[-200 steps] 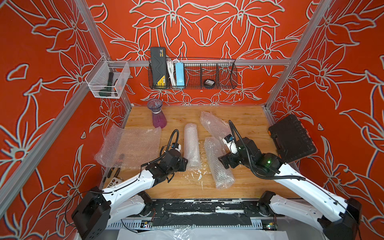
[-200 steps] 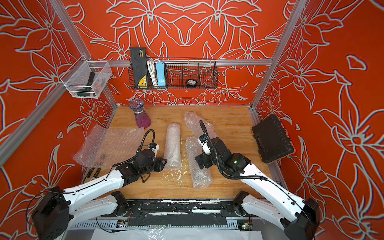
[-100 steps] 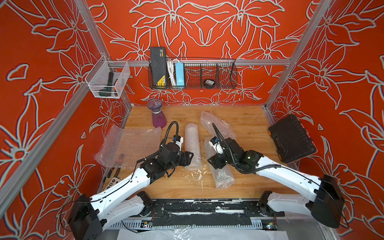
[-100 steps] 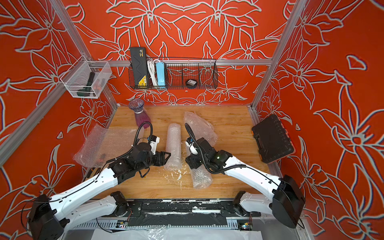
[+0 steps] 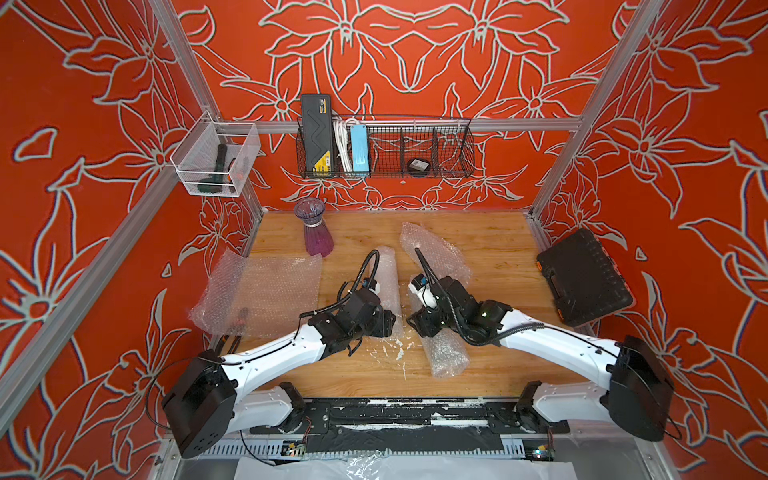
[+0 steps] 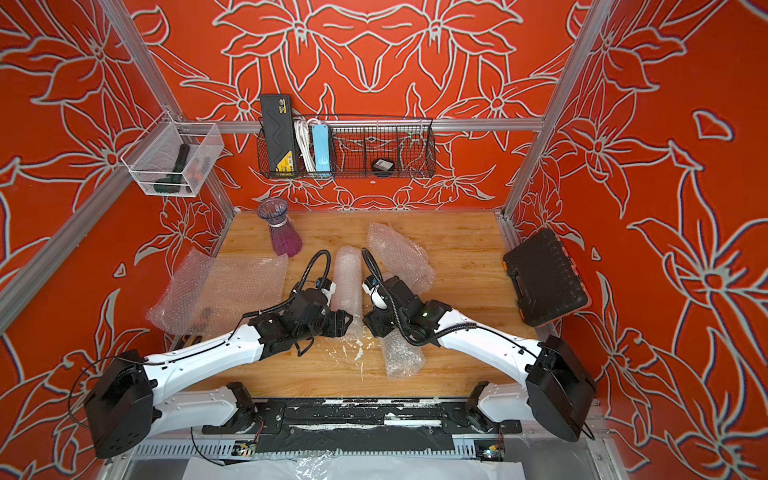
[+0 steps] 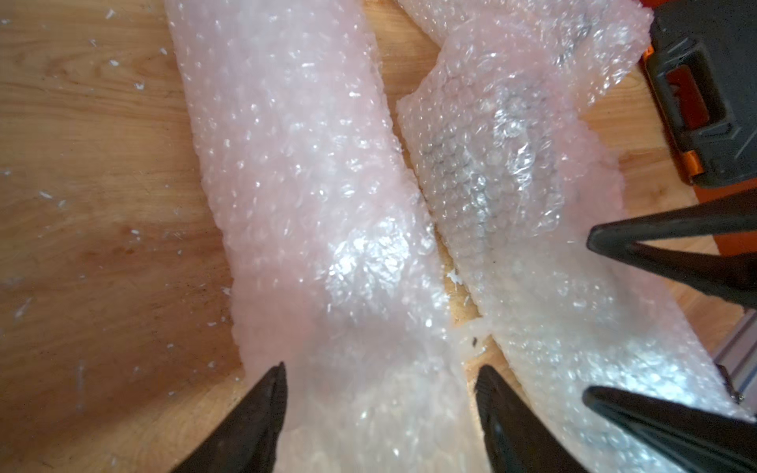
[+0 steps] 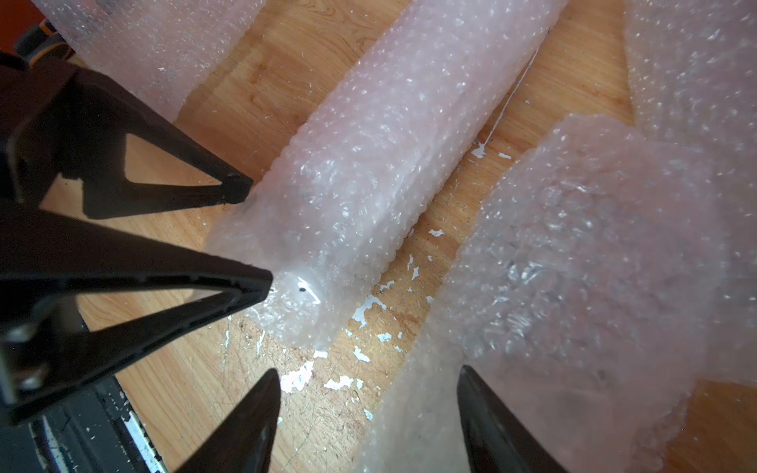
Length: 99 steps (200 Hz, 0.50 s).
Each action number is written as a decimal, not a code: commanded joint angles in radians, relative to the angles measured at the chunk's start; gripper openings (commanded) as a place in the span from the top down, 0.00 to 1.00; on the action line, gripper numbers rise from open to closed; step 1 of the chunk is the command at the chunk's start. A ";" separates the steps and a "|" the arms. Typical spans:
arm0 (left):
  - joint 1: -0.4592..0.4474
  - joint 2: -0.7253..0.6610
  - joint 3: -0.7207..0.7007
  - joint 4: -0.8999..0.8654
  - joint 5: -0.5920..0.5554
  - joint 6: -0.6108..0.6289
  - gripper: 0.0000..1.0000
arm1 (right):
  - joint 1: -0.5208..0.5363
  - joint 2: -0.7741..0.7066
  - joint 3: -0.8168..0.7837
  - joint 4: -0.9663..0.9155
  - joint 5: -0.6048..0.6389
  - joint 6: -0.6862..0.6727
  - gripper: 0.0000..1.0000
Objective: Unwrap the vase from the bubble wrap
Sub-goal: Move the bubble wrap to the center of the board.
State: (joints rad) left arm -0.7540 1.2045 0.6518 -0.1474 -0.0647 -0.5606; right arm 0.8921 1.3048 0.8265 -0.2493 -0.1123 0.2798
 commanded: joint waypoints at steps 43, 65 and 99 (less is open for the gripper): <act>-0.003 0.004 -0.017 0.020 -0.056 0.000 0.74 | 0.030 0.063 -0.013 0.090 -0.036 0.047 0.38; 0.002 -0.017 -0.033 0.015 -0.061 -0.004 0.90 | 0.034 0.100 -0.016 0.127 -0.052 0.058 0.41; 0.032 -0.050 -0.059 0.018 -0.037 -0.009 1.00 | 0.034 0.200 0.014 0.174 -0.072 0.064 0.41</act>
State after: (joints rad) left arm -0.7429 1.1893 0.6102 -0.1287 -0.1104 -0.5625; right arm 0.9176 1.4433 0.8230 -0.1226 -0.1612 0.3248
